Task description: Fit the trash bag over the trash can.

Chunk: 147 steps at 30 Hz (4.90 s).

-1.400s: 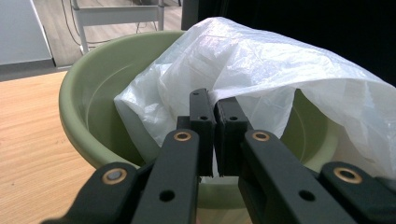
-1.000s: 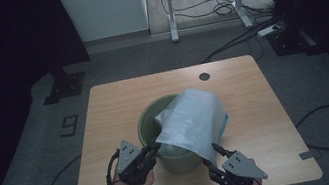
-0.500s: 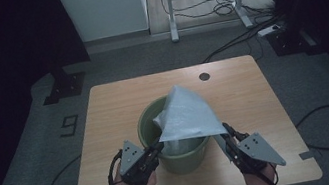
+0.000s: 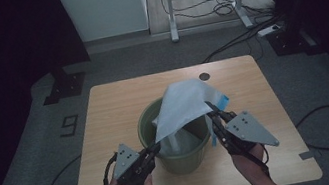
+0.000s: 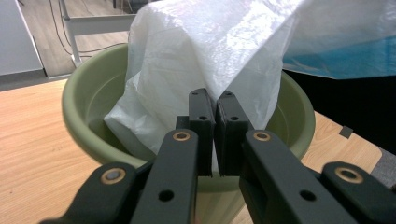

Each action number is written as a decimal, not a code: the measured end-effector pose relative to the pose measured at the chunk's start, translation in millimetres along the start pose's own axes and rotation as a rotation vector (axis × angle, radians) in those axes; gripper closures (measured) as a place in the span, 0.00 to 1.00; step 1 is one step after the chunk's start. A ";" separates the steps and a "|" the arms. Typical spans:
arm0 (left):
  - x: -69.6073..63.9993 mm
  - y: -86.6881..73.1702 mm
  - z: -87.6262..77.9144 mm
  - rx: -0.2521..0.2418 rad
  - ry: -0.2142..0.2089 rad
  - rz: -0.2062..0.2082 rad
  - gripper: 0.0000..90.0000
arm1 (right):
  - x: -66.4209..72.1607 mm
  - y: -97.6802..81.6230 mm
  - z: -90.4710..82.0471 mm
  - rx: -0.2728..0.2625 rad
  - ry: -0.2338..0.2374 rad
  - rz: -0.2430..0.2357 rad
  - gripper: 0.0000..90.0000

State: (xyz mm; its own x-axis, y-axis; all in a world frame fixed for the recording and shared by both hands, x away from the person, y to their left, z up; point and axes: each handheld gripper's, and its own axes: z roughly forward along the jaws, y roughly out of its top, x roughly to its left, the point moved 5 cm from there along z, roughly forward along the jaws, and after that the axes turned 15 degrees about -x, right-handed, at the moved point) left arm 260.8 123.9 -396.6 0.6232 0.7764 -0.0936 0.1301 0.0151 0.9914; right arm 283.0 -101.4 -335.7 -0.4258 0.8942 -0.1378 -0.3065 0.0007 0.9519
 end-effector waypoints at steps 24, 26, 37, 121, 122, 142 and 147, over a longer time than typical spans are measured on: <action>31.9 31.4 -26.5 -0.060 -0.006 -0.117 0.43 | 35.7 -19.8 5.9 0.009 0.176 -0.002 0.98; 35.7 31.6 -20.0 -0.045 -0.010 -0.141 0.42 | 37.7 -22.1 5.6 0.015 0.185 -0.001 0.98; 51.1 17.7 -0.2 0.051 -0.015 -0.171 0.41 | 51.0 -33.0 2.3 0.026 0.244 -0.018 0.98; 35.8 35.2 -28.8 -0.067 -0.109 -0.083 0.48 | 11.4 -24.1 -29.2 -0.008 0.112 -0.036 0.99; 31.8 35.9 -28.9 -0.071 -0.121 -0.072 0.47 | 11.7 -23.2 -28.2 -0.008 0.114 -0.037 0.99; 23.4 28.8 -12.3 -0.059 -0.108 -0.006 1.00 | 10.9 -26.3 -23.9 0.018 0.129 -0.041 0.96; 32.9 29.0 -18.6 -0.079 -0.090 -0.036 1.00 | 5.8 -39.9 -24.0 0.062 0.129 0.000 0.93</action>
State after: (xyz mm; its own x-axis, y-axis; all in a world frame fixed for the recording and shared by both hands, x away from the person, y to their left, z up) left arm 270.7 161.7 -369.3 0.6863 0.7149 -0.1338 0.0949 0.0943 0.9910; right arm 272.3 -106.9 -381.0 -0.5329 0.8292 -0.1683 -0.2551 0.0322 0.9664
